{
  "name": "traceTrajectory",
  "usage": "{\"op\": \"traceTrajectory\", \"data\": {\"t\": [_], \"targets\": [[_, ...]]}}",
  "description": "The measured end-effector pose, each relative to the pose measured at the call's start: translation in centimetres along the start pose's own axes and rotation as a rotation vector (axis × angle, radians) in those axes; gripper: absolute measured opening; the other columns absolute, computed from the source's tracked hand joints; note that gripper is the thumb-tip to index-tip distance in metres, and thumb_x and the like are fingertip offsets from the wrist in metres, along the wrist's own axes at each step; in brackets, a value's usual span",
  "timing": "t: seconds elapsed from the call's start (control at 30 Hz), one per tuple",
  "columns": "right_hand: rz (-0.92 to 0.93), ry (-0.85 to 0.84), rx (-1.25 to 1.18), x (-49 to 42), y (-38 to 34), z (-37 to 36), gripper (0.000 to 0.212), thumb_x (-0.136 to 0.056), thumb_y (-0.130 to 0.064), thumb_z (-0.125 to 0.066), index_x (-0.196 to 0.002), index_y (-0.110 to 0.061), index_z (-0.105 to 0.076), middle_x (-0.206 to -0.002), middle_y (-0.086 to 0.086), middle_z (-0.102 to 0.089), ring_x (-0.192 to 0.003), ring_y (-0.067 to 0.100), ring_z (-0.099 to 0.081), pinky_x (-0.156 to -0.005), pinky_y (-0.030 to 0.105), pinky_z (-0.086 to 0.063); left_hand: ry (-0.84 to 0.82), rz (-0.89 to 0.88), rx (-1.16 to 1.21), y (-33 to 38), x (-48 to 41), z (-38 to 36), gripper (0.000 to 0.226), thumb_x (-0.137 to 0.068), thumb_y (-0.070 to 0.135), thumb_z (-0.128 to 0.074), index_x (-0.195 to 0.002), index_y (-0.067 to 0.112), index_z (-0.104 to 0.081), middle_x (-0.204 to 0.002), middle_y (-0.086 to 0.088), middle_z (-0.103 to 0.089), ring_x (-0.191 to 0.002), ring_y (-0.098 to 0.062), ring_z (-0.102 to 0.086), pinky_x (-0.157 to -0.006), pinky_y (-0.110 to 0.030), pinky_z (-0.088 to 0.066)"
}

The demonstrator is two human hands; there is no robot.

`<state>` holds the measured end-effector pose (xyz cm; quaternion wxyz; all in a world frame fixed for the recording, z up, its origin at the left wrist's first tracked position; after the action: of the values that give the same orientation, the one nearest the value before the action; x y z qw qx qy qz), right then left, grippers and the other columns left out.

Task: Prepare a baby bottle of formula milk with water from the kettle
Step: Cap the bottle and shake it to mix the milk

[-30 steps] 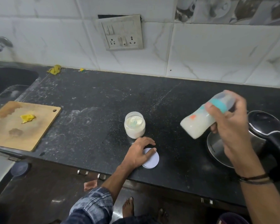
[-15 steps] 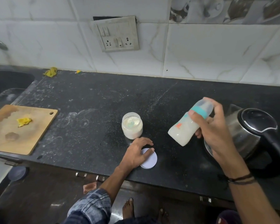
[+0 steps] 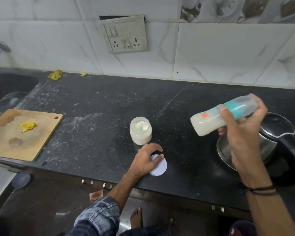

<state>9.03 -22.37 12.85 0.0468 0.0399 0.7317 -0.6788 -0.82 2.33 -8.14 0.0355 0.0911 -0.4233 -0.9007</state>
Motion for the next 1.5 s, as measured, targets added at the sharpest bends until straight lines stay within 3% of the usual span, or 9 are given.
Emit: {"op": "traceTrajectory", "data": {"t": [0.1,0.27,0.4,0.53,0.7,0.83,0.97,1.4,1.5], "targets": [[-0.081,-0.193,0.141,0.3,0.6,-0.5,0.056,-0.087,-0.025,-0.085,-0.122,-0.05,-0.049,-0.104,0.007,-0.065,-0.055,0.006,-0.059,-0.047,0.022,-0.052,-0.01,-0.002,-0.002,-0.1,0.1,0.0,0.024,-0.095,0.043,-0.066,-0.112,0.027,-0.073,-0.121,0.022,-0.066,-0.115,-0.003,-0.057,-0.1,-0.026,-0.047],[-0.049,0.007,0.02,0.0,0.7,0.3,0.044,-0.096,-0.024,-0.076,-0.123,-0.042,-0.047,-0.094,-0.004,-0.07,-0.05,0.008,-0.056,-0.044,0.021,-0.049,-0.003,0.002,-0.002,0.0,0.0,0.0,0.025,-0.094,0.044,-0.066,-0.111,0.027,-0.073,-0.12,0.021,-0.066,-0.115,-0.003,-0.057,-0.099,-0.024,-0.046],[-0.109,-0.14,0.118,0.2,1.3,-0.3,0.048,-0.091,-0.026,-0.082,-0.12,-0.048,-0.051,-0.088,-0.003,-0.07,-0.049,0.008,-0.056,-0.043,0.023,-0.049,-0.009,-0.003,0.002,0.0,0.1,0.1,0.024,-0.095,0.042,-0.067,-0.112,0.026,-0.074,-0.121,0.02,-0.066,-0.116,-0.003,-0.057,-0.1,-0.026,-0.046],[-0.044,0.103,-0.044,-0.2,0.4,0.8,0.05,-0.088,-0.041,-0.078,-0.126,-0.041,-0.046,-0.095,-0.009,-0.071,-0.052,0.008,-0.057,-0.043,0.021,-0.048,-0.003,0.0,0.002,0.2,0.1,0.1,0.027,-0.095,0.044,-0.065,-0.112,0.025,-0.074,-0.121,0.018,-0.067,-0.115,-0.002,-0.057,-0.1,-0.026,-0.046],[-0.083,-0.112,0.078,0.3,0.7,0.0,0.051,-0.083,-0.035,-0.085,-0.12,-0.05,-0.053,-0.091,0.001,-0.072,-0.049,0.006,-0.055,-0.041,0.02,-0.046,-0.014,0.007,0.01,0.2,0.1,0.2,0.026,-0.094,0.044,-0.065,-0.112,0.026,-0.073,-0.121,0.018,-0.067,-0.116,-0.006,-0.057,-0.101,-0.031,-0.048],[-0.032,0.111,-0.061,0.2,0.2,0.8,0.056,-0.084,-0.044,-0.078,-0.129,-0.039,-0.046,-0.102,-0.005,-0.071,-0.054,0.008,-0.058,-0.043,0.021,-0.048,-0.007,0.011,0.009,0.2,0.0,0.1,0.024,-0.095,0.04,-0.067,-0.112,0.025,-0.074,-0.121,0.018,-0.068,-0.115,-0.005,-0.057,-0.1,-0.031,-0.048],[-0.124,-0.114,0.088,0.9,1.4,-0.1,0.058,-0.076,-0.045,-0.084,-0.124,-0.047,-0.052,-0.094,0.01,-0.069,-0.048,0.009,-0.055,-0.041,0.022,-0.047,-0.011,0.005,0.006,0.1,0.1,0.1,0.02,-0.096,0.037,-0.069,-0.112,0.025,-0.074,-0.121,0.018,-0.067,-0.116,-0.005,-0.057,-0.1,-0.03,-0.048],[-0.048,0.128,-0.06,0.4,0.9,0.8,0.056,-0.085,-0.044,-0.079,-0.131,-0.037,-0.047,-0.098,-0.008,-0.072,-0.055,0.009,-0.059,-0.043,0.021,-0.048,-0.006,0.008,0.002,0.0,0.1,0.0,0.023,-0.095,0.042,-0.066,-0.111,0.027,-0.073,-0.121,0.02,-0.067,-0.114,-0.003,-0.057,-0.099,-0.027,-0.047],[-0.124,-0.065,0.08,0.4,1.5,-0.3,0.057,-0.078,-0.042,-0.085,-0.126,-0.042,-0.053,-0.095,0.006,-0.071,-0.049,0.009,-0.056,-0.041,0.022,-0.047,-0.009,0.003,0.001,0.0,0.0,0.0,0.024,-0.094,0.041,-0.067,-0.11,0.025,-0.074,-0.12,0.018,-0.067,-0.114,-0.004,-0.057,-0.099,-0.026,-0.046]]}}
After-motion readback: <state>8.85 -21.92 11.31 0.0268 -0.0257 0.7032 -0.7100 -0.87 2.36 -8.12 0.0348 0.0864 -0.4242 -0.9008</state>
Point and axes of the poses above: each hand's wrist, its own x-axis away from the middle knuckle, its own z-axis out of the back of the hand, y = z × x, the point moved 3 cm from there along -x, towards the middle knuckle
